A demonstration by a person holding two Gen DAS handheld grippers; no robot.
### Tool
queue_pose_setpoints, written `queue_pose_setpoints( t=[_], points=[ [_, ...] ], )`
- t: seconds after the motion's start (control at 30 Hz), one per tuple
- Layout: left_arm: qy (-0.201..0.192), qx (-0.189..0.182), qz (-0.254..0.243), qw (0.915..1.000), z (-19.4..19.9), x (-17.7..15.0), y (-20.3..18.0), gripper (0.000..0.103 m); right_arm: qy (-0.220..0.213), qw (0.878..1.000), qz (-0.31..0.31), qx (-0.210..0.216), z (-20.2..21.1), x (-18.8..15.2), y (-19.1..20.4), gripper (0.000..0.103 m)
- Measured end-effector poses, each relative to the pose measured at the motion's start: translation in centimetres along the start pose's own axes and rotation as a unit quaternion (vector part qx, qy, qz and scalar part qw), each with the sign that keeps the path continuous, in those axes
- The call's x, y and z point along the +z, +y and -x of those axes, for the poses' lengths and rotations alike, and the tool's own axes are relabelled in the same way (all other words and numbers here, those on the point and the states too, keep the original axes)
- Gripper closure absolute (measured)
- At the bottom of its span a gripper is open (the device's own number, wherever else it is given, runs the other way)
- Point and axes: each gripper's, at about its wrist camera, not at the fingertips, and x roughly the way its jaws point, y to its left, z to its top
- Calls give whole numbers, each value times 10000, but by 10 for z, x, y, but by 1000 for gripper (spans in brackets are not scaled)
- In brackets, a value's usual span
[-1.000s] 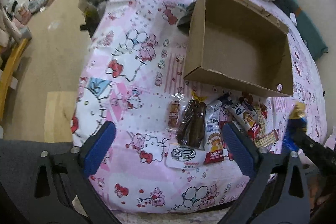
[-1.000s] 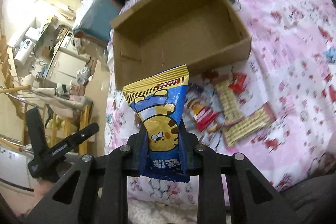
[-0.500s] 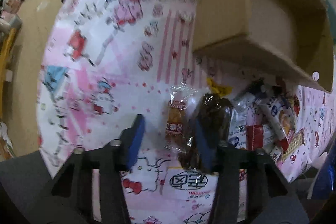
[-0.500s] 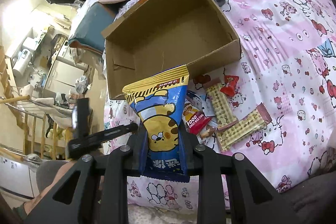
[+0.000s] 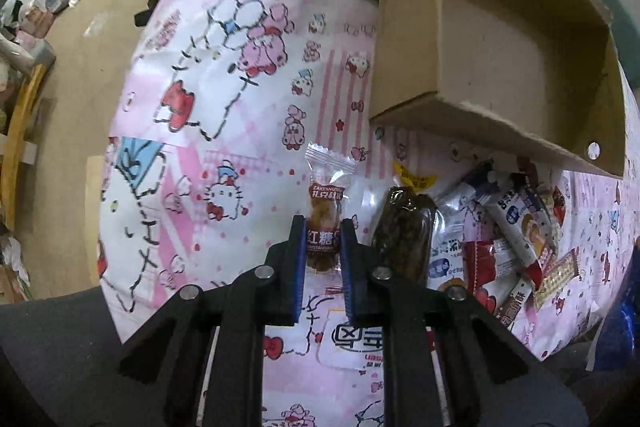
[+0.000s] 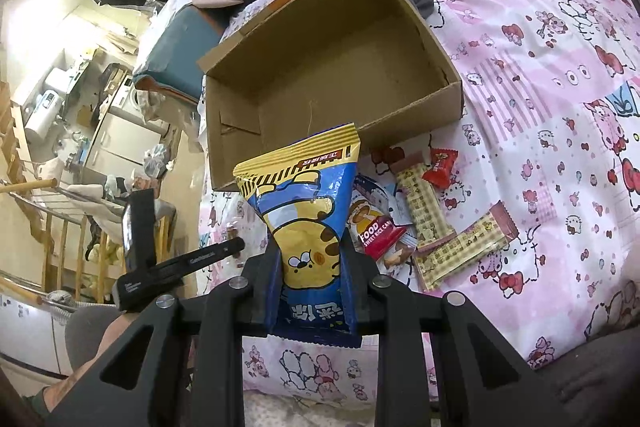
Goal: Organize snacks
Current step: 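Carry the chip bag and candy over the box and open both grippers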
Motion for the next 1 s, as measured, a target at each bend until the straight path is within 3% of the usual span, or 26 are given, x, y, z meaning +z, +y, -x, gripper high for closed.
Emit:
queue_pose_setpoints(
  t=[0.53,1.0],
  points=[
    [-485,-208,-19,9986,65,-15,-26,90,-258,9996,-137,51,27,-5,-13,77],
    [-572,-652,108,9962,77,-14,-25,90,-228,9997,96,-82,23,-8,-4,77]
  ],
)
